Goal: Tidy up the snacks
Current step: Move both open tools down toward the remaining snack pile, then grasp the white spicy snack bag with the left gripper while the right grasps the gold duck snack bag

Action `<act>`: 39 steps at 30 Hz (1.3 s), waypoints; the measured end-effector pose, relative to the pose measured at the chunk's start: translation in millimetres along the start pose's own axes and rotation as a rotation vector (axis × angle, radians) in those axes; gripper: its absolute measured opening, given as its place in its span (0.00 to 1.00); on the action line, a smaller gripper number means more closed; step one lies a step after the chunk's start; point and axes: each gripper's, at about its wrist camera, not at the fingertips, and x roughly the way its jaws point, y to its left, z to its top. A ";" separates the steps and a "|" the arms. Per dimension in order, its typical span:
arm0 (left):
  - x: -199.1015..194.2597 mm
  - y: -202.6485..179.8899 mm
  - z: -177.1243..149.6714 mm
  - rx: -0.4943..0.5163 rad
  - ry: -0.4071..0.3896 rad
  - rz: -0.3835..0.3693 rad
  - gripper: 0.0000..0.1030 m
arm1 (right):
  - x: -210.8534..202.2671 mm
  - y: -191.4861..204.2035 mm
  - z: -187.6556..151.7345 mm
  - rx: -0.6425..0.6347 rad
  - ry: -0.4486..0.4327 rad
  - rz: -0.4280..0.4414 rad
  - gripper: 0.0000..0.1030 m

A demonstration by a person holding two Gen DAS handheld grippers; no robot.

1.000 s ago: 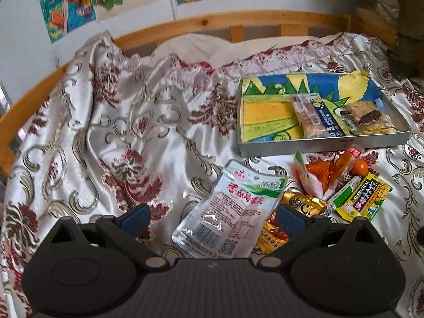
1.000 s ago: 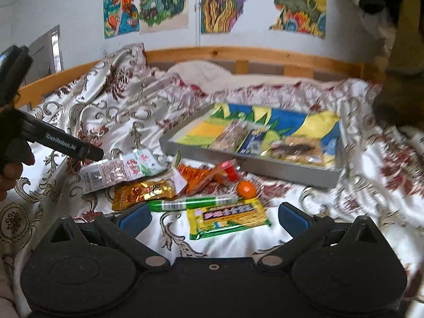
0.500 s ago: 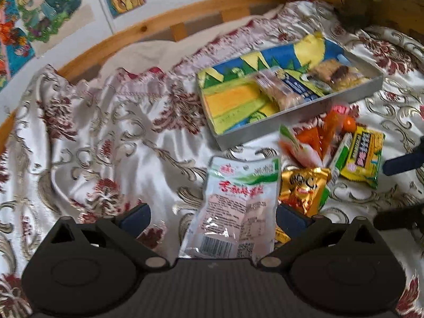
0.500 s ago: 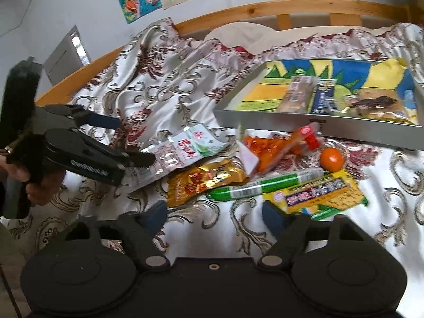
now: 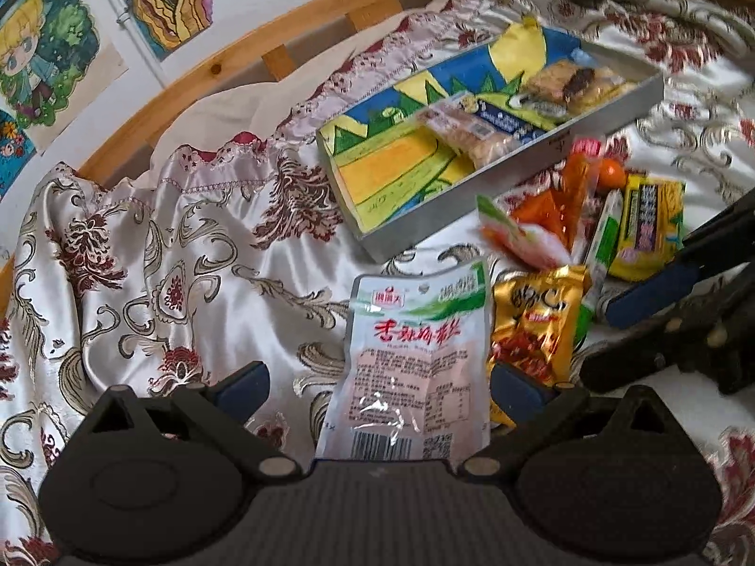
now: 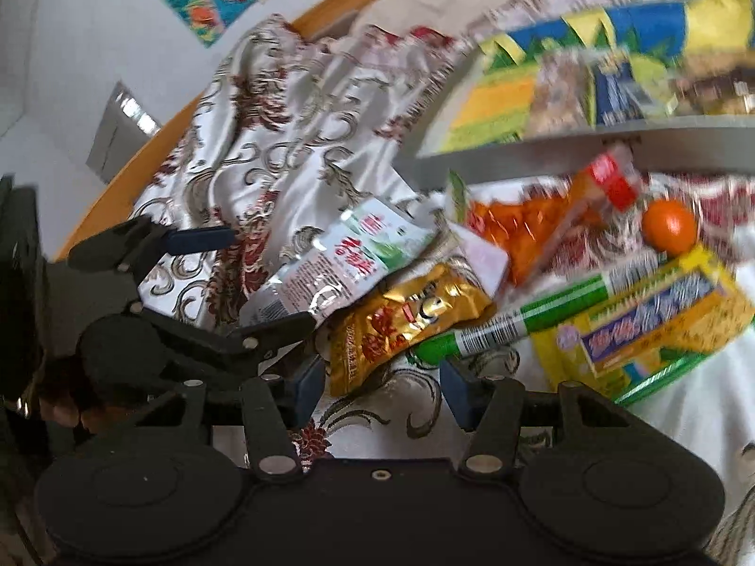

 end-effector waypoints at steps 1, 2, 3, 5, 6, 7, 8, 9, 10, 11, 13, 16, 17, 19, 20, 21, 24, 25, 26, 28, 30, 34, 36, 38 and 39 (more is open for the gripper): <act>1.2 0.0 -1.0 0.010 0.004 0.006 0.99 | 1.9 -1.3 -1.1 0.020 0.006 0.002 0.55; 2.6 0.7 -2.6 0.016 0.006 0.009 0.99 | 4.0 -2.6 -1.7 0.040 0.012 0.001 0.55; 4.7 2.3 -3.8 0.011 0.012 0.007 0.99 | 5.4 -2.8 -2.4 0.052 0.014 -0.001 0.55; 11.2 7.0 -5.6 -0.008 0.033 -0.012 0.99 | 6.9 -3.5 -4.4 0.080 0.010 -0.008 0.55; 14.8 9.8 -6.6 -0.021 0.044 -0.015 0.99 | 7.0 -4.0 -5.5 0.092 0.007 -0.011 0.55; 19.4 12.9 -7.1 -0.037 0.057 -0.016 0.99 | 7.7 -4.0 -5.8 0.101 0.003 -0.016 0.55; 23.7 16.3 -7.3 -0.057 0.069 -0.020 0.99 | 8.1 -3.6 -6.9 0.112 -0.003 -0.020 0.55; 27.5 20.4 -7.3 -0.082 0.077 -0.033 0.99 | 7.9 -3.3 -7.9 0.124 -0.010 -0.021 0.56; 29.4 23.8 -8.0 -0.108 0.077 -0.046 0.99 | 8.2 -3.1 -8.7 0.137 -0.016 -0.019 0.56; 31.1 26.8 -8.4 -0.133 0.074 -0.059 0.99 | 8.3 -3.2 -9.6 0.159 -0.022 -0.015 0.57; 35.6 31.5 -8.4 -0.160 0.067 -0.082 0.99 | 8.1 -3.4 -11.0 0.203 -0.030 0.005 0.59; 43.3 36.9 -7.5 -0.200 0.074 -0.108 1.00 | 14.7 -0.4 -13.4 0.263 -0.031 0.028 0.59; 45.5 40.1 -7.7 -0.227 0.083 -0.123 0.99 | 16.4 0.3 -13.7 0.275 -0.041 0.028 0.59; 50.2 48.8 -9.1 -0.292 0.107 -0.167 0.96 | 17.8 -0.8 -13.3 0.289 -0.064 0.030 0.58; 51.9 53.7 -10.5 -0.327 0.115 -0.183 0.90 | 18.4 -1.6 -12.4 0.297 -0.075 0.023 0.53; 53.0 58.6 -11.8 -0.356 0.121 -0.181 0.87 | 18.4 -2.7 -11.6 0.303 -0.084 0.014 0.51; 54.4 66.0 -15.1 -0.386 0.135 -0.178 0.81 | 20.3 -6.8 -10.5 0.325 -0.093 -0.013 0.37; 53.8 65.6 -15.2 -0.380 0.133 -0.174 0.82 | 21.5 -8.2 -10.9 0.335 -0.099 -0.012 0.37; 53.5 64.1 -14.5 -0.366 0.132 -0.166 0.85 | 22.7 -10.6 -11.5 0.354 -0.107 -0.003 0.37; 53.1 60.4 -13.9 -0.336 0.137 -0.139 0.92 | 24.2 -17.0 -12.6 0.400 -0.124 0.024 0.37; 54.5 60.7 -15.6 -0.344 0.146 -0.129 0.95 | 26.7 -27.0 -13.1 0.457 -0.139 0.065 0.37; 57.2 70.1 -18.6 -0.412 0.158 -0.161 0.96 | 34.6 -37.4 -11.6 0.513 -0.146 0.087 0.21; 55.0 70.3 -18.6 -0.409 0.151 -0.166 0.96 | 35.9 -39.1 -10.4 0.519 -0.131 0.071 0.18; 50.2 66.1 -18.0 -0.379 0.124 -0.175 0.96 | 29.3 -34.9 -6.7 0.511 -0.115 0.035 0.18; 47.2 62.6 -17.4 -0.358 0.108 -0.182 0.96 | 23.5 -31.9 -4.5 0.494 -0.108 0.006 0.18</act>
